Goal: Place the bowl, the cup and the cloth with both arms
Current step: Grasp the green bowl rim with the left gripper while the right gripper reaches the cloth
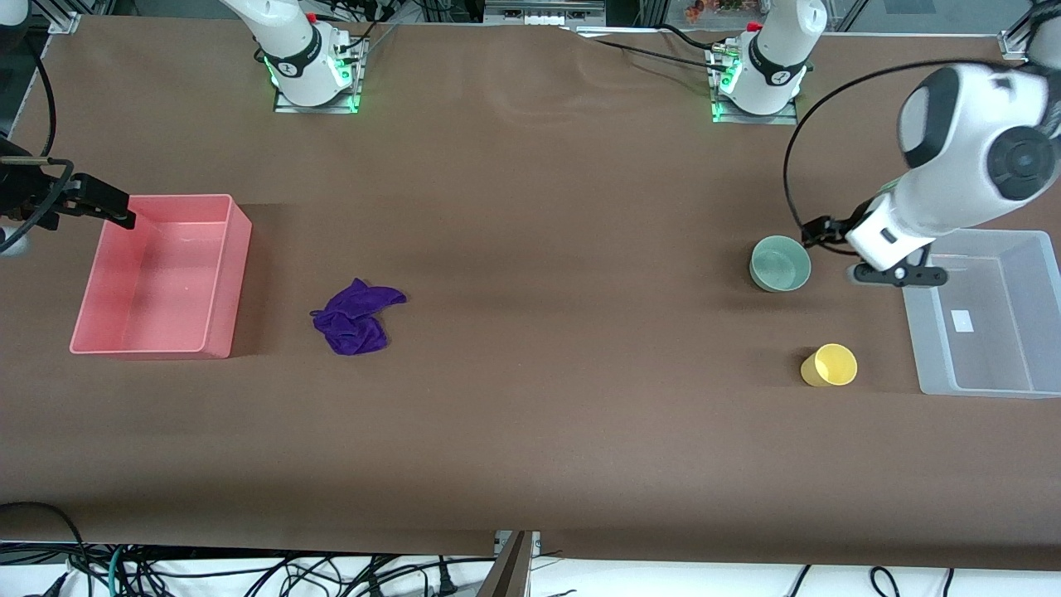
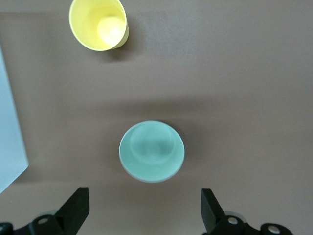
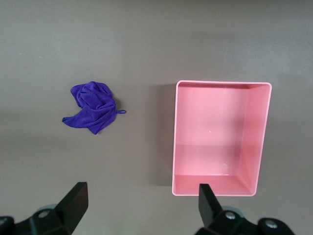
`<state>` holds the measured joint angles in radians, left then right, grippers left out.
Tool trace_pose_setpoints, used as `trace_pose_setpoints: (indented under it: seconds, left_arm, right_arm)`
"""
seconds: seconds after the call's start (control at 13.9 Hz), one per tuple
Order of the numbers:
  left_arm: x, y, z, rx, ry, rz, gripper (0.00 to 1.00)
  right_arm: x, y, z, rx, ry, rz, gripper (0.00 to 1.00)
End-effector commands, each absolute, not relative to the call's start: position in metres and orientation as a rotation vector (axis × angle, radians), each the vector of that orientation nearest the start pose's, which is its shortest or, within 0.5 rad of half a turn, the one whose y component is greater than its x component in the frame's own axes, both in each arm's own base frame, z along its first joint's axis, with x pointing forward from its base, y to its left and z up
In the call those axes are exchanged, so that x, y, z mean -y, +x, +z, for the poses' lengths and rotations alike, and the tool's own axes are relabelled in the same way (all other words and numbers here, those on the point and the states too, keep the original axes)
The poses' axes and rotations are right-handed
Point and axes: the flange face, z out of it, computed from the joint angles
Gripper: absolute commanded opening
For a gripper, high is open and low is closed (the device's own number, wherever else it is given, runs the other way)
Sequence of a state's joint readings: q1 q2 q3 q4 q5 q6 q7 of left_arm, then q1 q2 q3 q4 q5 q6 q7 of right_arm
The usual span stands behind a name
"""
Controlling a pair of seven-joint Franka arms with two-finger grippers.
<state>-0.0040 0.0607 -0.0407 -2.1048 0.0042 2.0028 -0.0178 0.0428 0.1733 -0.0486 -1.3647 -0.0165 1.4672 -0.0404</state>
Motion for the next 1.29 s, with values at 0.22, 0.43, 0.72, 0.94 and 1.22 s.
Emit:
trace_pose_setpoints:
  seconds: [0.22, 0.43, 0.72, 0.94, 1.22]
  left_arm:
    - [-0.034, 0.514, 0.253, -0.174, -3.139, 0.091, 0.99]
    - [-0.053, 0.512, 0.217, -0.128, -3.181, 0.102, 0.95]
    - [-0.048, 0.504, 0.197, -0.167, -3.226, 0.16, 0.14]
    - [-0.05, 0.505, 0.197, -0.22, -3.226, 0.16, 0.0]
    - [-0.049, 0.51, 0.207, -0.264, -3.224, 0.141, 0.0]
  right_arm:
    - [-0.023, 0.617, 0.553, 0.135, -3.135, 0.234, 1.0]
    - [-0.063, 0.636, 0.465, 0.207, -3.094, 0.343, 1.0]
    - [-0.1, 0.627, 0.363, 0.282, -3.083, 0.21, 1.0]
    - [-0.124, 0.616, 0.291, 0.296, -3.082, 0.141, 1.0]
    - [-0.142, 0.591, 0.216, 0.336, -3.075, 0.095, 1.0]
